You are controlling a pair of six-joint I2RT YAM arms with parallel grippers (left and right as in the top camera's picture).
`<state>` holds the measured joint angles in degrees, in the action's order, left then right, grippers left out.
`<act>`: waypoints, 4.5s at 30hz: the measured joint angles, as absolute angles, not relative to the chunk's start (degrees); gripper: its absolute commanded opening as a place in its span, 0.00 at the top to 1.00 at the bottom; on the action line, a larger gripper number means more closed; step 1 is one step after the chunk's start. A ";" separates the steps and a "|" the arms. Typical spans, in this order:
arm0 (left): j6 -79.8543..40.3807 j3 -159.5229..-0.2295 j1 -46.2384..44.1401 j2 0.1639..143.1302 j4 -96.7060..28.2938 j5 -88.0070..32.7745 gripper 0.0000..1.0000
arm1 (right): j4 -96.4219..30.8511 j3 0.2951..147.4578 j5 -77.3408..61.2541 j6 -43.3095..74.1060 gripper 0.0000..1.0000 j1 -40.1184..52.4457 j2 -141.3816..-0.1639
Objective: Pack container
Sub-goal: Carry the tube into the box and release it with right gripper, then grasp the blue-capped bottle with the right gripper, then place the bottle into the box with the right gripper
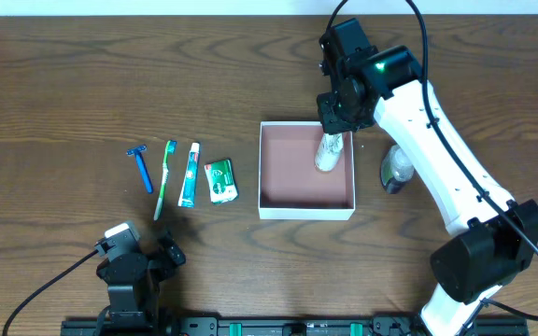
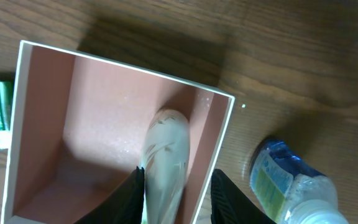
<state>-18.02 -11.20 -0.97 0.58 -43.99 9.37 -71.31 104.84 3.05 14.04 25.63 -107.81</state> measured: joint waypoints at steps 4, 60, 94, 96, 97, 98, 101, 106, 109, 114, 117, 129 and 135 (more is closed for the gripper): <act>-18.02 -11.20 -0.97 0.58 -44.01 9.37 0.02 | -71.07 104.84 3.44 14.13 0.56 25.45 -107.50; -18.02 -11.20 -0.97 0.58 -44.01 9.37 0.02 | -60.10 76.27 1.78 8.91 0.66 6.44 -96.36; -18.02 -11.20 -0.97 0.58 -44.01 9.37 0.02 | -70.08 83.72 -9.89 17.47 0.68 22.90 -73.45; -18.02 -11.20 -0.97 0.58 -43.99 9.37 0.02 | -68.10 83.72 -10.04 18.74 0.68 23.35 -75.26; -18.02 -11.20 -0.97 0.58 -44.01 9.37 0.02 | -67.55 83.72 -10.02 19.11 0.68 23.38 -76.18; -18.02 -11.20 -0.97 0.58 -43.99 9.37 0.02 | -67.24 83.72 -9.82 19.35 0.69 23.38 -76.84; -18.02 -11.20 -0.97 0.58 -44.01 9.37 0.02 | -65.91 83.72 -9.43 20.08 0.70 23.35 -79.96; -18.02 -11.20 -0.97 0.58 -43.99 9.37 0.02 | -63.86 83.72 -9.19 20.60 0.70 23.38 -84.49; -18.02 -11.20 -0.97 0.58 -44.01 9.37 0.02 | -63.16 83.72 -8.29 20.64 0.68 23.38 -85.56; -18.02 -11.20 -0.97 0.58 -44.01 9.37 0.02 | -62.87 83.70 -6.44 20.62 0.68 23.38 -86.02; -18.02 -11.20 -0.97 0.58 -43.99 9.37 0.02 | -61.67 83.44 -5.69 20.62 0.65 23.99 -86.59; -18.02 -11.20 -0.97 0.58 -43.99 9.37 0.02 | -59.11 80.55 -5.52 21.17 0.54 28.86 -87.33; -18.02 -11.20 -0.97 0.58 -43.99 9.37 0.02 | -58.98 80.51 -4.91 21.21 0.47 28.84 -87.07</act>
